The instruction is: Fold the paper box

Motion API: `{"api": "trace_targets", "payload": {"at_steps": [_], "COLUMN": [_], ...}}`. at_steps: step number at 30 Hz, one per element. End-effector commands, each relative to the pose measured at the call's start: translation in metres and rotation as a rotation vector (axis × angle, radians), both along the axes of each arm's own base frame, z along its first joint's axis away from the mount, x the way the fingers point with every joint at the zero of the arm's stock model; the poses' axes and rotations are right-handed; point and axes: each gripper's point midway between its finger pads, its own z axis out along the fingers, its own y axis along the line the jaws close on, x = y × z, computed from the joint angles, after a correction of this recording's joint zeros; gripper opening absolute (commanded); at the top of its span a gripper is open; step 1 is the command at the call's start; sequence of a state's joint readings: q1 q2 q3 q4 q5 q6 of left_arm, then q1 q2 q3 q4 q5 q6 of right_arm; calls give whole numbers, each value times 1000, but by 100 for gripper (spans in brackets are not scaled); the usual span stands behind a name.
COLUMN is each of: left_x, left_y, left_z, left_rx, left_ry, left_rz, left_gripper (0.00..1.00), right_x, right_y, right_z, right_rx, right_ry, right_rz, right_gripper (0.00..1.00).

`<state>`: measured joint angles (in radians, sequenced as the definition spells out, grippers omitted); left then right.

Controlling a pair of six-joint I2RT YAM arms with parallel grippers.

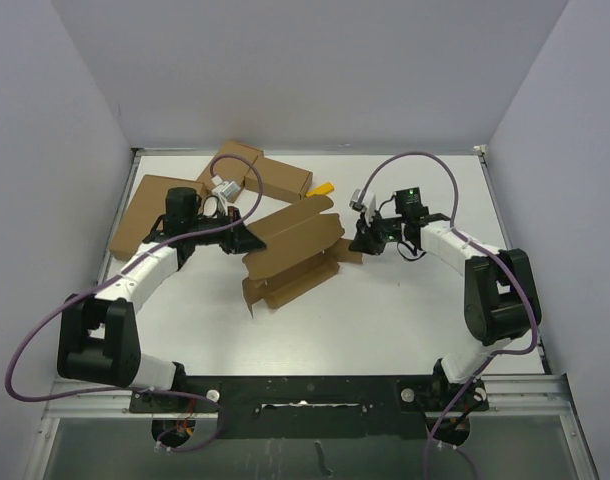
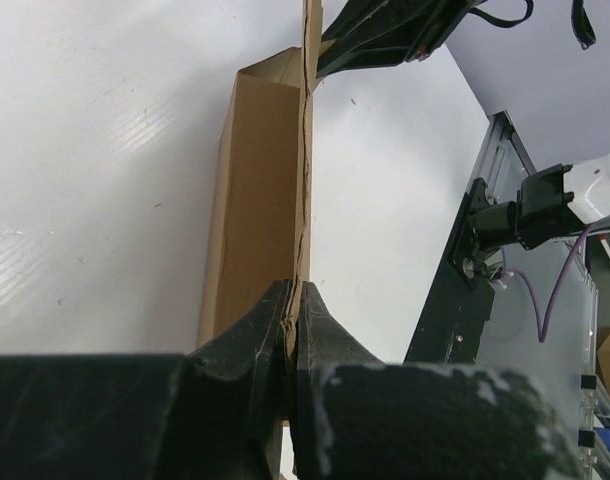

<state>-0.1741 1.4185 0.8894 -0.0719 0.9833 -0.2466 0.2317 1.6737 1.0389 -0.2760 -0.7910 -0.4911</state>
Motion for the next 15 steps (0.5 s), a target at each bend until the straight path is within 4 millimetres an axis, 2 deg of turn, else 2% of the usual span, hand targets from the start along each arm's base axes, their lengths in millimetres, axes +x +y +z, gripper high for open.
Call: {"api": "trace_targets", "payload": {"at_steps": [1,7,15], "left_x": [10,8,8], "left_y": [-2,-3,-3], "left_z": [6,-1,3], "left_rx": [14,27,23], "left_ry": [-30,6,-11], "left_rz": [-7,-19,-18], "left_gripper": [0,0,0], "right_x": [6,-7,-18], "right_y": [12,19,22], "right_z": [12,11,6], "right_rx": [36,65,67], "right_ry": [-47,-17,31], "right_rz": [14,101,170], "right_gripper": [0,1,2]}}
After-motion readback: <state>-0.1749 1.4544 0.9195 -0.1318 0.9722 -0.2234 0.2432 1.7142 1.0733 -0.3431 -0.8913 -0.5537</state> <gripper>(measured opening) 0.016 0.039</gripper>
